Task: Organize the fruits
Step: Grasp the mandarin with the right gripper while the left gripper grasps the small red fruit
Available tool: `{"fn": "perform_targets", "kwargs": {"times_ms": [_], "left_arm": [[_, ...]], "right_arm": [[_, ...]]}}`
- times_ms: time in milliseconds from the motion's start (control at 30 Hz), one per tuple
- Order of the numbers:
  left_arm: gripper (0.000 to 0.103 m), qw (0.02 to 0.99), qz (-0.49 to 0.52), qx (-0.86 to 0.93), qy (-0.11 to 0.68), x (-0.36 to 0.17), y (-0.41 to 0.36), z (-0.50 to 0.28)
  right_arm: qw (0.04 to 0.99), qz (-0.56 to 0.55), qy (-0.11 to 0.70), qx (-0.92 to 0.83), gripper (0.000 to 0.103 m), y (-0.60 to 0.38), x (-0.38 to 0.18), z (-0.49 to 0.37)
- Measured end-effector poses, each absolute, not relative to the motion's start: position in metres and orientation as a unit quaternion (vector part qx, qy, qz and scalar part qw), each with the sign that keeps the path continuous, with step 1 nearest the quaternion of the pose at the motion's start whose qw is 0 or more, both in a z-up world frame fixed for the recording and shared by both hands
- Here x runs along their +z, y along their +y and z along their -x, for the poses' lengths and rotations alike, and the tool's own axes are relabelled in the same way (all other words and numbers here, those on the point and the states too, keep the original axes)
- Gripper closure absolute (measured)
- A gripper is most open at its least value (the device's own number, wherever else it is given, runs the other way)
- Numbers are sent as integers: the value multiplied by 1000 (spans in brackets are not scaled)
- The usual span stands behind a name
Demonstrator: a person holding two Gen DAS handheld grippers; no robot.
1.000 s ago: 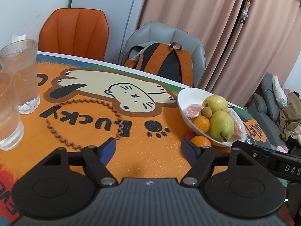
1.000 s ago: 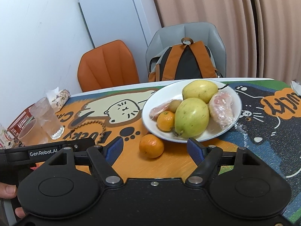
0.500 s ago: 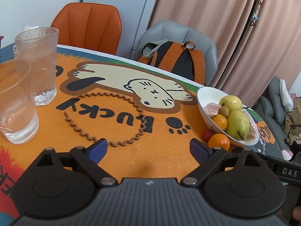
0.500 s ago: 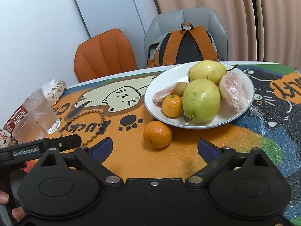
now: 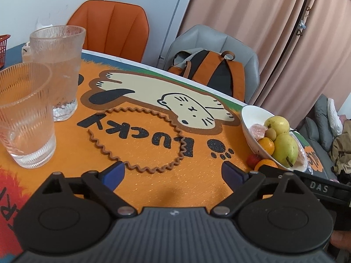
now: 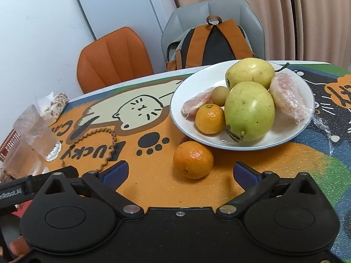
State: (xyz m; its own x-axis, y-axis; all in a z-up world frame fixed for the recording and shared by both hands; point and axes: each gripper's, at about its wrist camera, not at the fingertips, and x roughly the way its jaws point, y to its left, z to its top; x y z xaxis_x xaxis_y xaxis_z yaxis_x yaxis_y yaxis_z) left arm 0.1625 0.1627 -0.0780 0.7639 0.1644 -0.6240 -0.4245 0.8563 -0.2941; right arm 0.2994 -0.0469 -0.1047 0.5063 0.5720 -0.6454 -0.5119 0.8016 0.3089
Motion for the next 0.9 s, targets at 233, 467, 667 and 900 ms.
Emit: {"fn": "perform_targets", "kwargs": {"times_ms": [233,467,667,900], "left_arm": [[9,914,209,158,310,-81,159,-167],[9,915,201,154,314,-83,149,-177],[9,918,192,148,314,-83,137,-186],[9,922,182,140,311,-79,123,-198]], "right_arm": [[870,-43,393,296,62,-50,-116,-308],[861,-44,393,321,64,-63,-115,-303],[862,-51,376,336,64,-79,-102,-294],[869,-62,352,342,64,-100,-83,-295]]}}
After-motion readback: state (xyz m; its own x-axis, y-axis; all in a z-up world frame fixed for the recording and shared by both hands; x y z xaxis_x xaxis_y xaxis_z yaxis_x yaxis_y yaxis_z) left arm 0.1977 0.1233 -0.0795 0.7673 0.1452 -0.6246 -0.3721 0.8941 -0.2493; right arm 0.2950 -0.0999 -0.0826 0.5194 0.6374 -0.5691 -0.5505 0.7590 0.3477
